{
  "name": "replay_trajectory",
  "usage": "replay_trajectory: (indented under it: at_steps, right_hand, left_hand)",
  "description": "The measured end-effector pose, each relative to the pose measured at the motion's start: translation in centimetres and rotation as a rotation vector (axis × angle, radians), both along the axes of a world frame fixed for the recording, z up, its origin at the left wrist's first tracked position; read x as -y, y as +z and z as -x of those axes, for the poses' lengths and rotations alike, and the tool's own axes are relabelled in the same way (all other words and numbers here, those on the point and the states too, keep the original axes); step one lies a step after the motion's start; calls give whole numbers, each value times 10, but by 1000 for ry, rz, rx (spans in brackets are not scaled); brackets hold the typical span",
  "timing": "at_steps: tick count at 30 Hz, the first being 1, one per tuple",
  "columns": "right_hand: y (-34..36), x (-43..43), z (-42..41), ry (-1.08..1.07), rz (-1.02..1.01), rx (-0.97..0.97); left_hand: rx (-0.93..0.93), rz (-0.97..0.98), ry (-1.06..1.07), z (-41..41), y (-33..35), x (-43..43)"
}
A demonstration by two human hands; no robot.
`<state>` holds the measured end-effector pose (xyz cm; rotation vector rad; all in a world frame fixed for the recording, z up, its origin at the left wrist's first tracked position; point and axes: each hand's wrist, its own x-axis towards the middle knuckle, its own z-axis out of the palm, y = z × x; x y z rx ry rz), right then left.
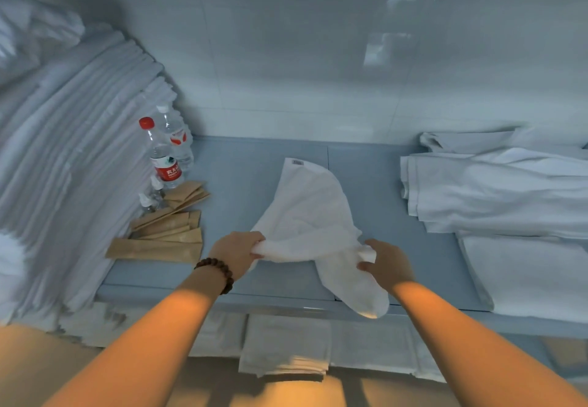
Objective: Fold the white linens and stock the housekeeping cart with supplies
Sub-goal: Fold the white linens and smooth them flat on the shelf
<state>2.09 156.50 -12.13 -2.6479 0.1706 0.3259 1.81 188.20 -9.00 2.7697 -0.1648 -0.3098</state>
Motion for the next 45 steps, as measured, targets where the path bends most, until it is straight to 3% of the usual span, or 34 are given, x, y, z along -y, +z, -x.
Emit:
replay_trajectory:
  at_steps: [4,12,16,20,25,30,33,38,42,45]
  right_hand:
    - [-14,13,10,-60,-12,-74]
    - [-23,-2,20,-52,-152,-112]
    - [-25,-7,28,-28,-200,-140]
    - [-28,11,34,-50,-260,-38]
    - [-30,28,31,-59,-335,66]
    - [-22,14,27,-25,-549,-29]
    - [-14,-10,17,7,-588,30]
    - [14,-46,-2,82,-538,325]
    - [39,-75,-8,274,-525,422]
    - [53,-96,-10,293,-598,452]
  left_hand:
    - [-116,-35,-114,5,-18,27]
    - [-18,-47,-329,0,-34,125]
    - [-10,-234,-414,-10,-47,163]
    - [51,-377,-388,-12,-61,173]
    - [107,-242,-310,-14,-60,166]
    - [302,80,-144,-20,-36,140]
    - [333,204,-71,-20,-19,122]
    - [246,217,-77,-16,-2,85]
    - [324,67,-293,-17,18,63]
    - [312,99,-234,-24,35,53]
